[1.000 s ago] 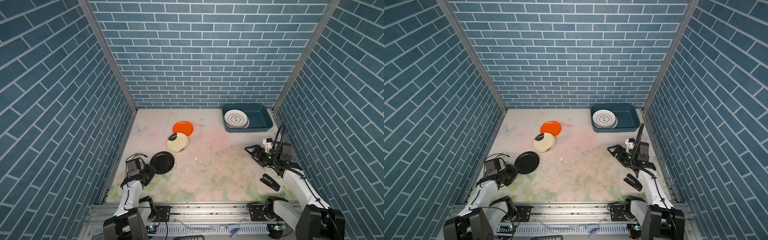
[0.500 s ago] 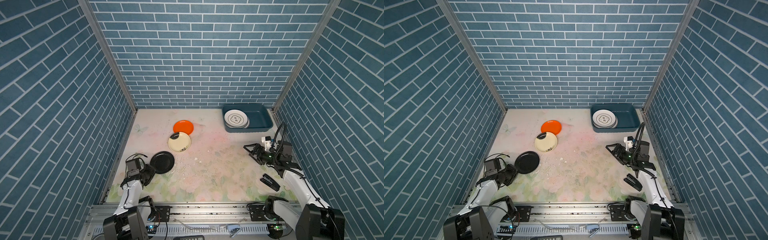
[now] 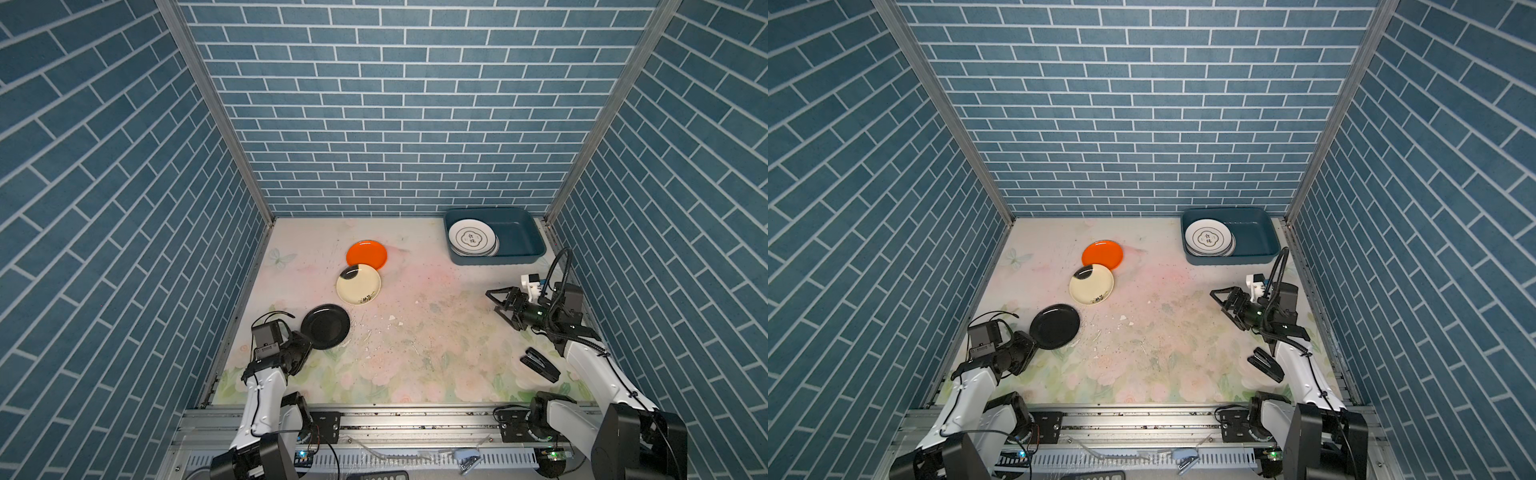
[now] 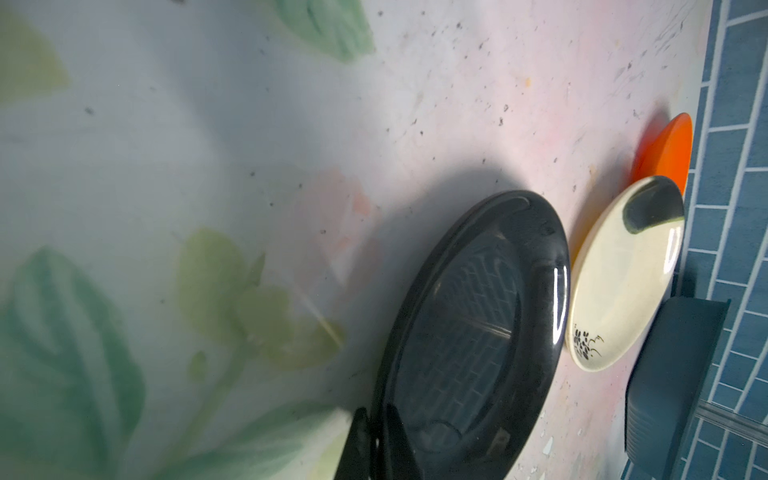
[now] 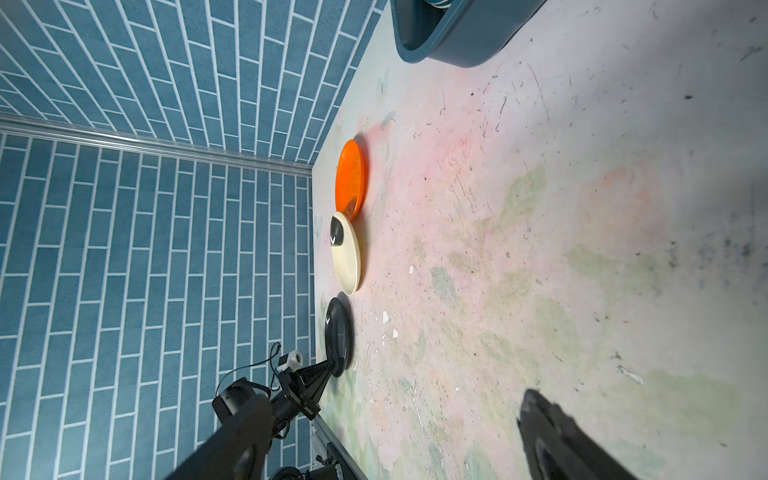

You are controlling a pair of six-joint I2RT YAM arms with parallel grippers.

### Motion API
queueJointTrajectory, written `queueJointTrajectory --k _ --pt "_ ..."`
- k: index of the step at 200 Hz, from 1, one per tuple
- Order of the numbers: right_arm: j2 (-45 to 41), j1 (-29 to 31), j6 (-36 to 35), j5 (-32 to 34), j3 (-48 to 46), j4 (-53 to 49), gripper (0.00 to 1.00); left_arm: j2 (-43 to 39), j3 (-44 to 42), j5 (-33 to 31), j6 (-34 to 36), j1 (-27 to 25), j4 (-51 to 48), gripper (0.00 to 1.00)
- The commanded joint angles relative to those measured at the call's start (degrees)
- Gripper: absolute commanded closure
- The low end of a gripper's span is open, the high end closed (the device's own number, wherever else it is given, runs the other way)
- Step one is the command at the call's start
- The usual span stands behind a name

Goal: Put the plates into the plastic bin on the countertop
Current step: 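Lift the black plate upright with the left gripper and tilt it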

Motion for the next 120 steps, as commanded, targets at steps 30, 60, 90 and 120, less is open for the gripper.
queueJointTrajectory --k 30,60,90,120 --pt "-0.4 -0.2 1.9 -1.5 -0.9 1.9 0.07 -3.4 -1.4 1.5 -2.7 0.0 -5.1 1.0" --pt "-0.4 -0.2 2.4 -1.6 -1.0 2.1 0.07 -4.1 -0.9 2.3 -3.3 -0.1 -5.2 1.0" --pt "-0.6 -0.2 2.6 -1.7 -0.9 2.2 0.07 -5.1 0.2 3.9 -4.8 -0.1 -5.5 1.0" --pt "-0.6 -0.2 3.0 -1.8 -0.9 2.5 0.08 -8.5 1.9 5.4 -6.7 0.0 -6.7 1.0"
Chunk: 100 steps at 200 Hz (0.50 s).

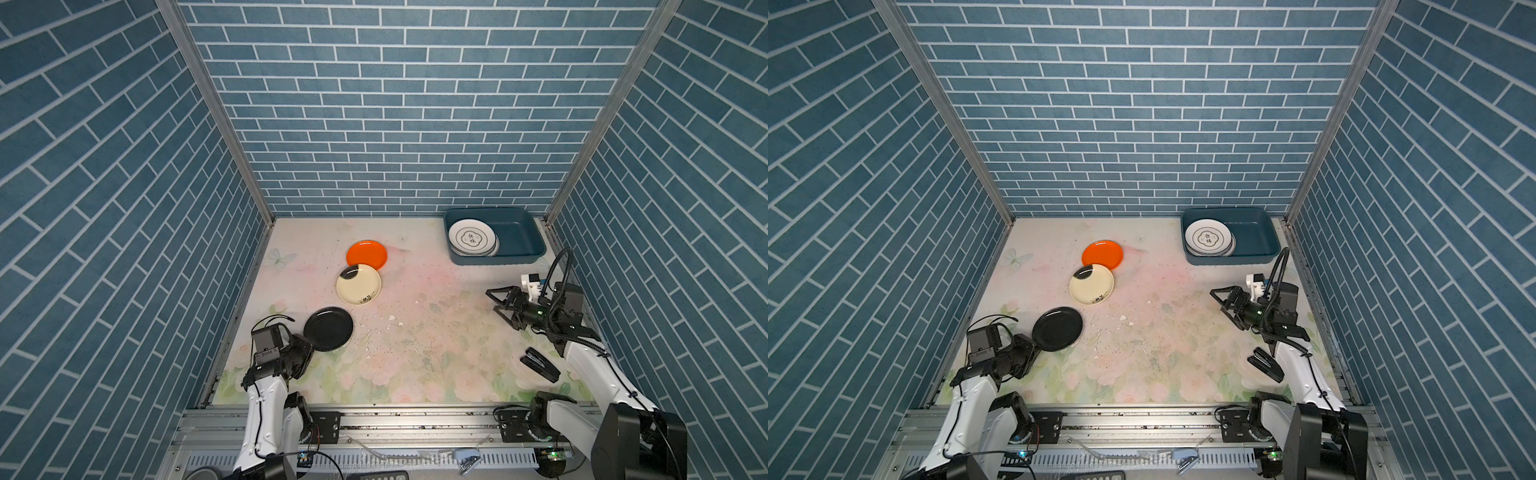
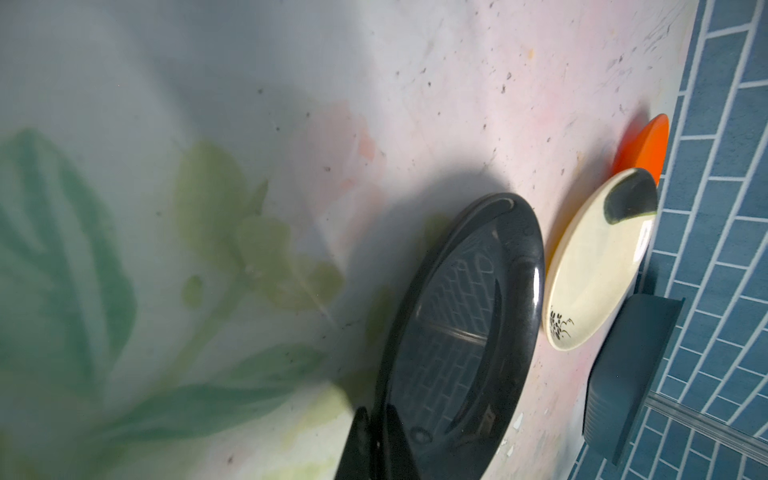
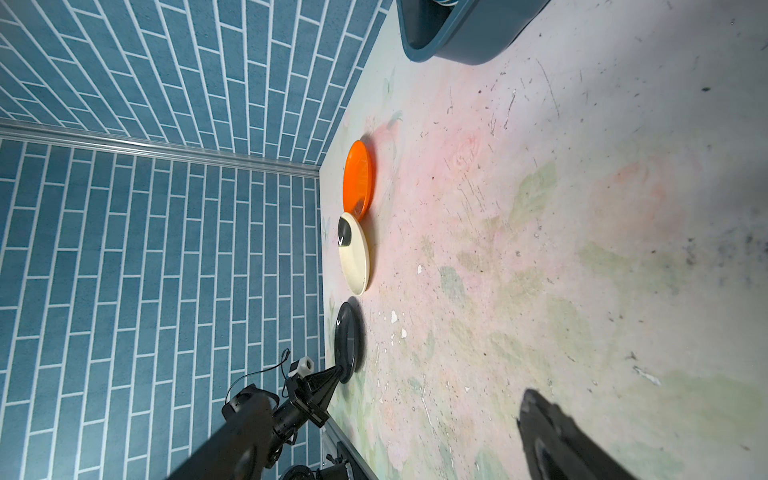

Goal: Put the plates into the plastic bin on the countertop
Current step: 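Lift the black plate upright with the left gripper and tilt it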

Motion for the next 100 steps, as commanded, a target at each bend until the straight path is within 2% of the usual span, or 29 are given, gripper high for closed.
queueJointTrajectory --k 1,41,100 --pt "-0.6 -0.2 1.2 -1.2 -0.6 1.5 0.08 -2.5 2.2 2.2 -2.0 0.0 -1.7 1.0" --pt "0.1 -0.1 2.6 -1.5 -0.9 3.6 0.08 -4.1 2.8 5.5 -5.8 -0.3 -0.1 1.0" --pt "3.4 -0.1 4.7 -1.6 -0.7 7.6 0.08 -4.2 7.3 6.4 -5.7 -1.3 -1.3 1.0"
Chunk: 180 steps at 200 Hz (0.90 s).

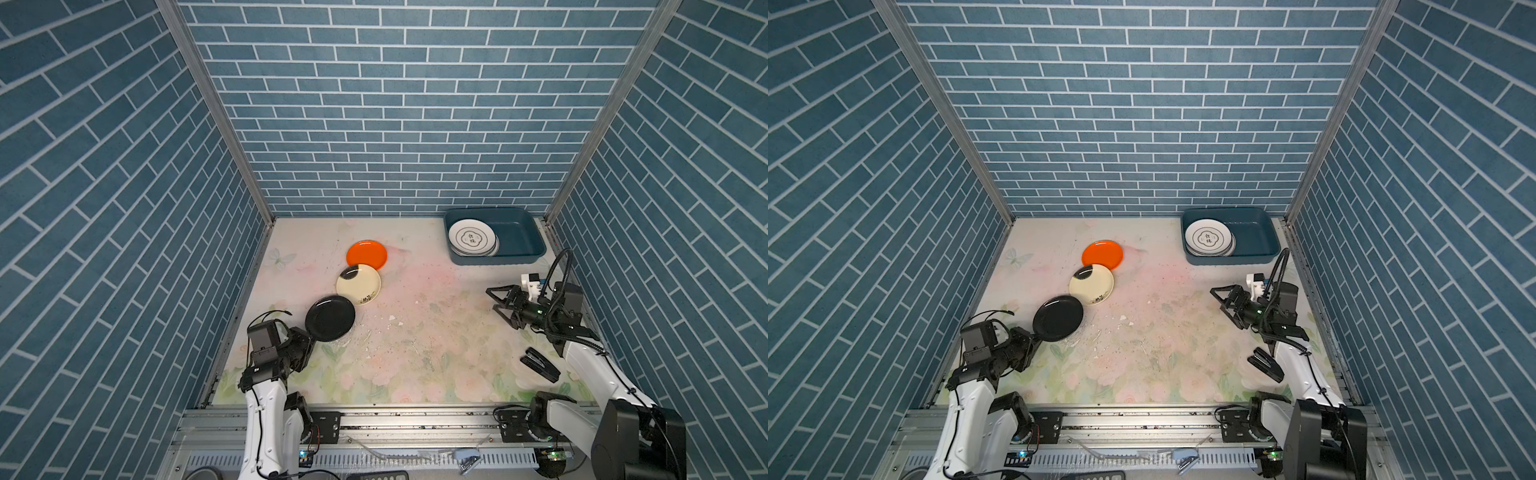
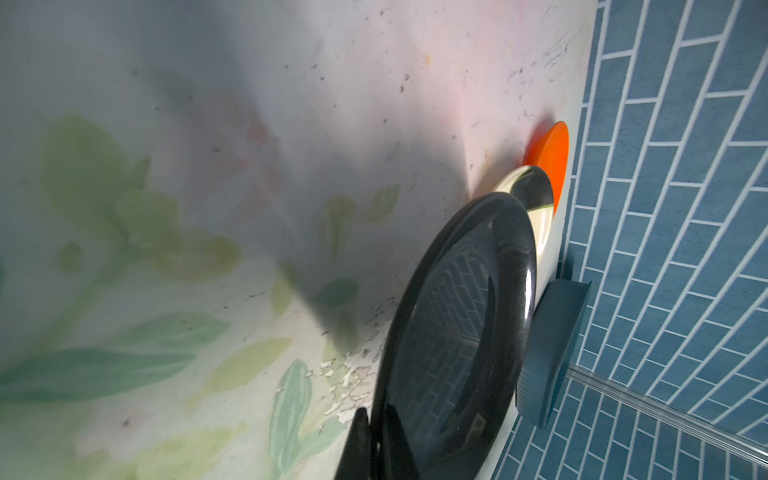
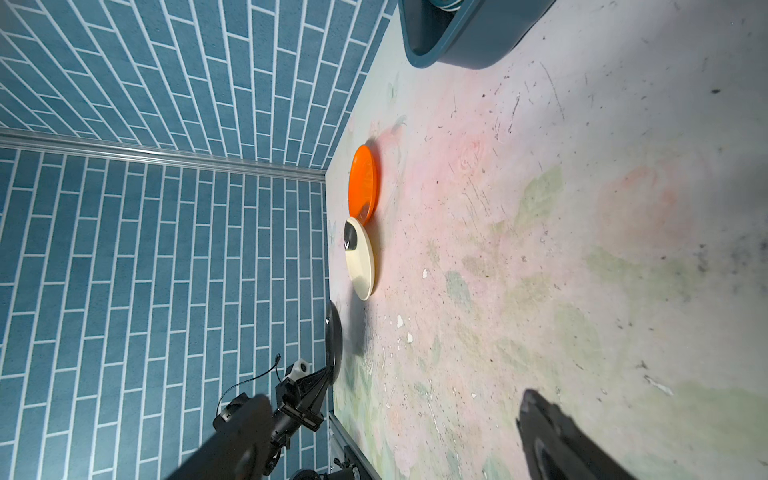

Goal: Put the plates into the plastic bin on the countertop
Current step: 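Lift the black plate upright with the left gripper and tilt it, then carry the black plate toward the right gripper with the left gripper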

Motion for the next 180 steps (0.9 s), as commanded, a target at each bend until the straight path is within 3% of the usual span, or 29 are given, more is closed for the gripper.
queueJointTrajectory --k 1,53,133,180 --pt "1.7 -0.2 1.9 -1.2 -0.1 3.9 0.08 -0.4 3.3 1.2 -0.2 -0.7 -0.1 1.0" --pt "4.0 0.4 6.9 -2.1 0.2 10.5 0.09 3.1 8.1 -1.4 -0.3 -5.9 2.4 1.0" --pt "5.5 8.1 9.9 1.6 2.6 13.4 0.1 19.1 20.6 -12.0 -1.0 -28.7 11.4 1.0" --pt "5.8 10.7 12.1 4.0 2.1 17.7 0.11 32.2 29.3 -13.2 -1.8 -38.9 17.4 1.0"
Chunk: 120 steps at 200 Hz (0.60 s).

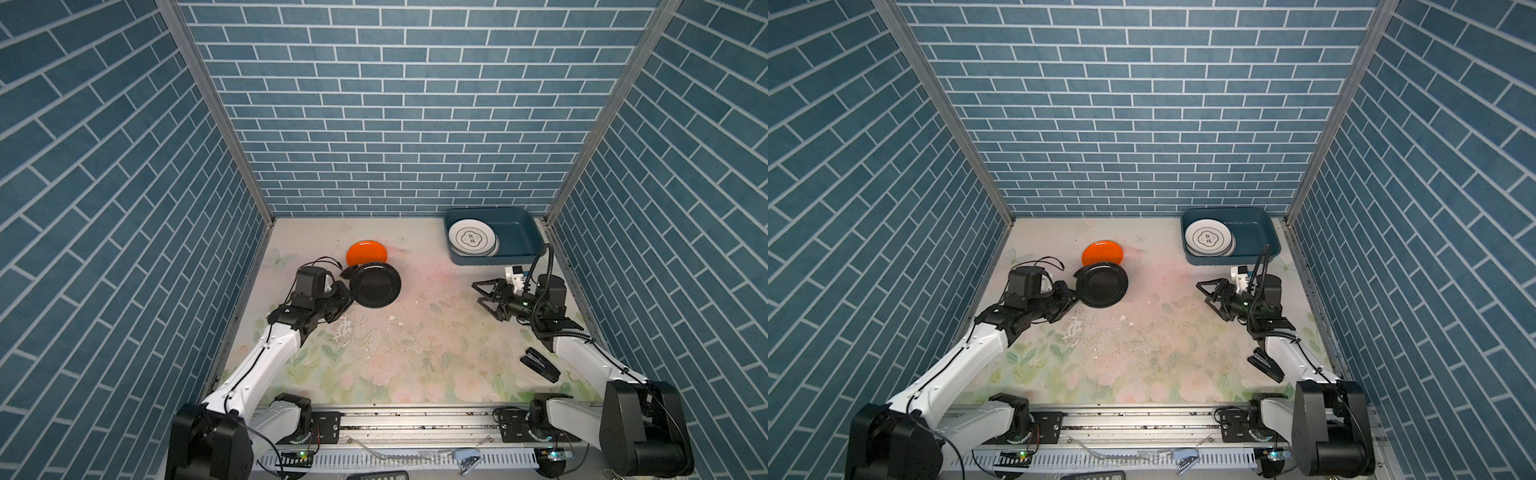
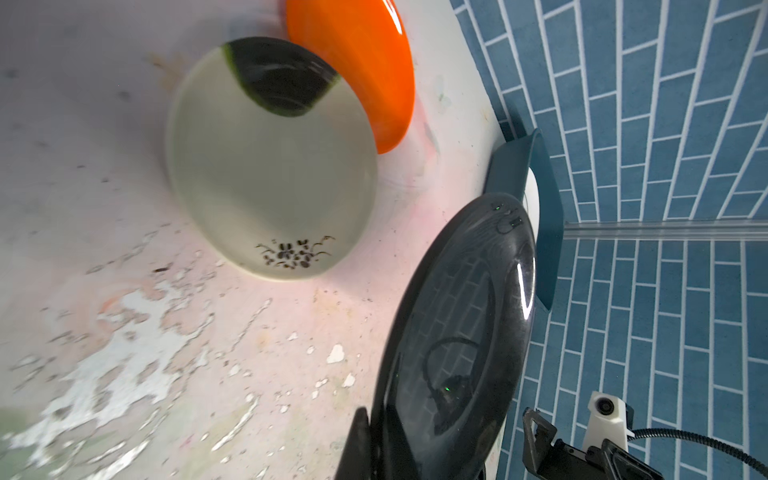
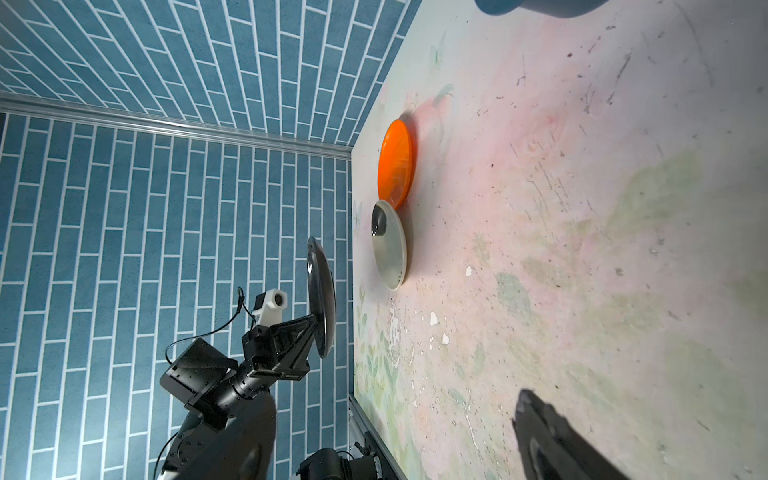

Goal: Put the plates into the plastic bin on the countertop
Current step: 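Carry the black plate toward the right gripper with the left gripper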

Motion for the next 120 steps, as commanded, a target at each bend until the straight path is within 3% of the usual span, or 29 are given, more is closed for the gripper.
queueJointTrajectory --k 1,55,120 --pt "0.5 1.1 2.1 2.1 1.4 3.7 0.11 4.7 4.4 -1.7 -0.3 -3.9 5.2 1.0" --pt "0.8 3.6 2.3 3.3 1.3 4.8 0.17 16.0 14.1 -3.3 0.1 -12.1 7.5 1.0" --pt "-1.3 4.0 2.3 3.5 0.2 5.6 0.27 25.7 20.9 -2.8 -0.7 -16.9 9.1 1.0"
